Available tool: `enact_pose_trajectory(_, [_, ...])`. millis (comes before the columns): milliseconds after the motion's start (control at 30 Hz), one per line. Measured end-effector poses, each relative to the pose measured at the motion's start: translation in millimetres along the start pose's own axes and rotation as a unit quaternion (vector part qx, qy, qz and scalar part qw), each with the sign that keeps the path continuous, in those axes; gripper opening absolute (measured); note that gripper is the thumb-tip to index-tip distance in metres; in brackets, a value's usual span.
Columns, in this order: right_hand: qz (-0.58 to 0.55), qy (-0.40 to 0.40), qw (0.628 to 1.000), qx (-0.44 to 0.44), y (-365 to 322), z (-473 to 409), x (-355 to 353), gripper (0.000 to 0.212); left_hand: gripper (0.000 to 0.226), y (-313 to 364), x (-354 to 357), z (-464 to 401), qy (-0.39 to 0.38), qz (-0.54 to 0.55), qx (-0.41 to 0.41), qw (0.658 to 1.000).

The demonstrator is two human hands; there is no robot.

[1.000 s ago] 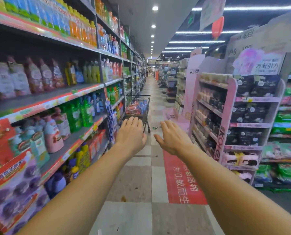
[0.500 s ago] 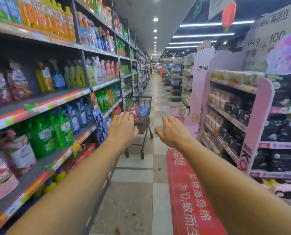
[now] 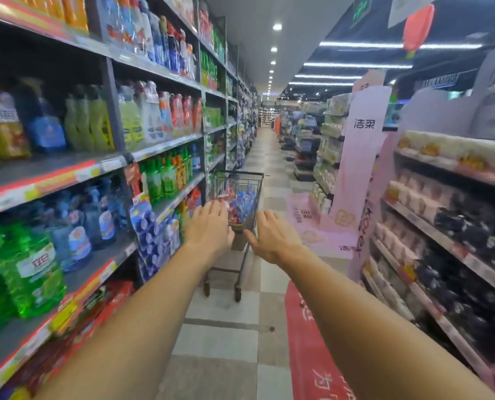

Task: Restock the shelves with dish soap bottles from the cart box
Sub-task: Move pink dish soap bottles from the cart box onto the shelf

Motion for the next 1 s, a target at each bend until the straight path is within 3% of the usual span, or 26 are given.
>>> enact_pose_trajectory(200, [-0.017, 0.002, 1.000, 0.000, 46, -118, 34, 0.051, 0.049, -15, 71, -115, -0.018, -0.009, 0.009, 1.000])
enact_pose_trajectory(733, [0.008, -0.048, 0.998, 0.027, 257, -450, 163, 0.054, 0.039, -12, 268, -454, -0.037, -0.028, 0.026, 0.999])
enact_pose_trajectory(1000, [-0.010, -0.118, 0.993, 0.007, 282, -592, 254, 0.063, 0.048, -34, 365, -583, -0.061, -0.034, 0.014, 0.997])
Point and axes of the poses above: each hand's wrist, its own z-axis away from the middle knuckle, its own x-axis out of the palm, y = z × x, the point moved 8 cm from there along -z, towards the middle knuckle, and after that the axes turned 2 degrees about -z, right-handed, at the moved point
